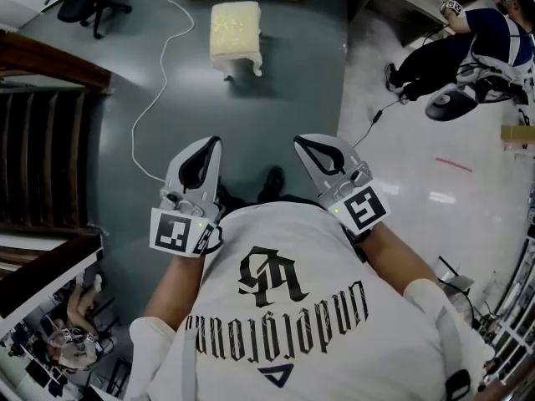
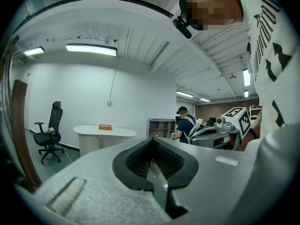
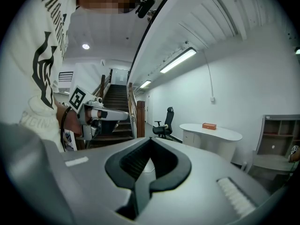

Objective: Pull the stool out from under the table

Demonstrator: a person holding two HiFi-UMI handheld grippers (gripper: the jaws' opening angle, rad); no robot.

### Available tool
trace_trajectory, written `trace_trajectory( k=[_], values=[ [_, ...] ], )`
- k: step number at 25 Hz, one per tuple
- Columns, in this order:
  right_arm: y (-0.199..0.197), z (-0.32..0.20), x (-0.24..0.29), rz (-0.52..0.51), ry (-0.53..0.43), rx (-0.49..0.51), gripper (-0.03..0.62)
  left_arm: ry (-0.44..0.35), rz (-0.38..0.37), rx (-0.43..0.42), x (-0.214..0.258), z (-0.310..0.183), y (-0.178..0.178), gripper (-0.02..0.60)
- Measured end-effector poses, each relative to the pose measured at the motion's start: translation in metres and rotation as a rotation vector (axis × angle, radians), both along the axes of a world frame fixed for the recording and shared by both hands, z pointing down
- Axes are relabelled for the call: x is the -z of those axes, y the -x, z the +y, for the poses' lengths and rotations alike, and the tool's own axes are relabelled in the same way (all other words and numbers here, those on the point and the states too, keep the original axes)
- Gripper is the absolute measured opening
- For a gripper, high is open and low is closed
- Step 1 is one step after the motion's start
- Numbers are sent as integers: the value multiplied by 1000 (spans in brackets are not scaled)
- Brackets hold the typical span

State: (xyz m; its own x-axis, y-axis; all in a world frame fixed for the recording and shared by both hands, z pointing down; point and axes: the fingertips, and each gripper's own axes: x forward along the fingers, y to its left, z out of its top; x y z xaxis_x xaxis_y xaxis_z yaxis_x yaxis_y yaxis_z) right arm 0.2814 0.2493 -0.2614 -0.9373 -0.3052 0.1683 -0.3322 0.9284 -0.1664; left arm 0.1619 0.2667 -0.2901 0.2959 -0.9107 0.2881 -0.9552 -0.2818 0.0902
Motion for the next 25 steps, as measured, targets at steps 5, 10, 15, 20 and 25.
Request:
trace_trajectory(
  k=[5,10,15,20,25],
  values=[
    [17,16,-3,1,6,15,2,-5,0,18,-1,19,11,6],
    [28,24,0,-4,3,17,2,-19,-22,-17,3,27,11,6],
    [33,27,6,-2,-16,20,2,-26,-24,-28,6,29,14,6],
    [33,24,8,-6,-17,26,2,-39,-25,-27,10,25,9,6],
    [34,22,8,-7,-19,31,2,-39,-25,-26,10,23,10,6]
  ],
)
